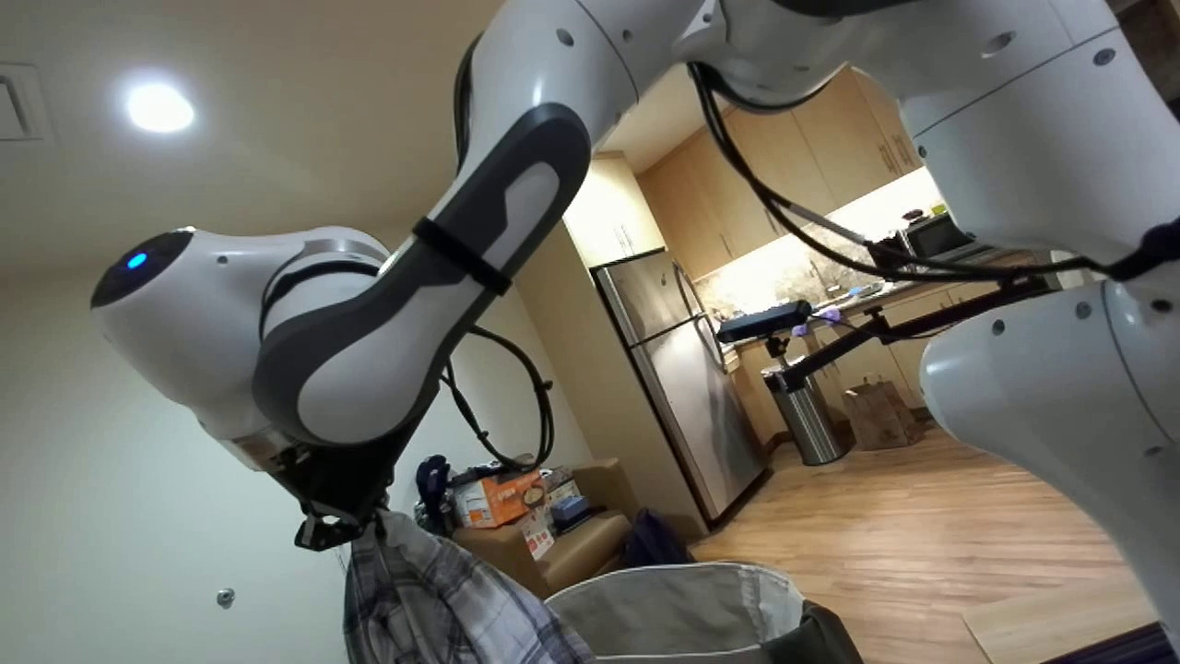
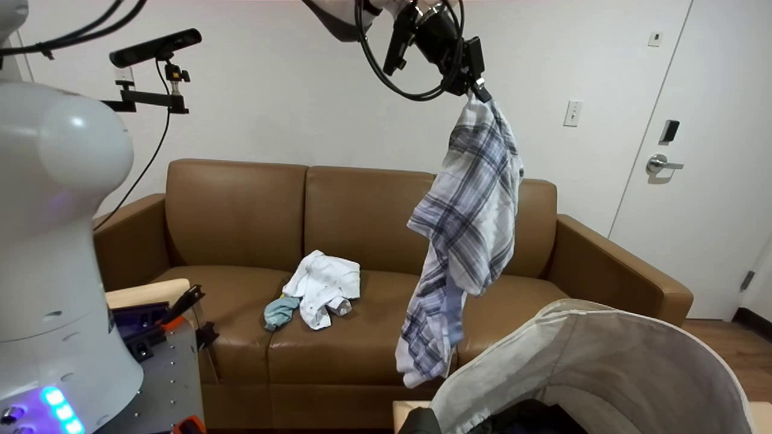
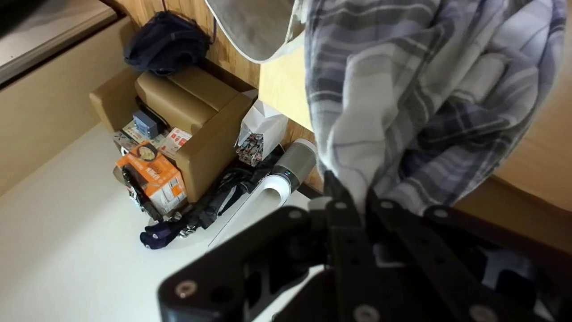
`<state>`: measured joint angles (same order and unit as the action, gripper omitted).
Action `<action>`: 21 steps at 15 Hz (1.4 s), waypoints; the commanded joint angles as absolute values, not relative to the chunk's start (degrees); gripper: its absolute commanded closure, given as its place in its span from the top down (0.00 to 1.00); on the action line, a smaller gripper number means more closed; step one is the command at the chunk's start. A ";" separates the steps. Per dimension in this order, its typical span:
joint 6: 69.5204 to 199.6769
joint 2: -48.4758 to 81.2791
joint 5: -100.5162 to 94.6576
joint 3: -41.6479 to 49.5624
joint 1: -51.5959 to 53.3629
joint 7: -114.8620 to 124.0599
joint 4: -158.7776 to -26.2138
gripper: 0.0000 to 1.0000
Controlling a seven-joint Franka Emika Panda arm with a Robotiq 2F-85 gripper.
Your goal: Move all the clothes from the couch and put them in the carrier bag
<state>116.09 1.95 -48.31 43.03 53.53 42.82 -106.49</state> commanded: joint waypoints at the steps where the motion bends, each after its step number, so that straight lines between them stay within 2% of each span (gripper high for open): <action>1: 112.54 4.18 -41.62 29.11 38.09 38.08 -95.60 0.03; 6: 97.88 3.94 -36.99 12.12 18.37 42.11 -78.68 0.03; 7: 94.57 4.15 -36.20 17.66 23.06 42.32 -74.99 0.03; 14: 69.87 2.88 -45.80 17.56 22.53 46.03 -53.06 0.03; 16: 71.56 1.73 -45.17 17.49 22.27 44.55 -55.64 0.05; 21: 70.78 1.29 -46.08 17.88 21.94 45.73 -54.63 0.03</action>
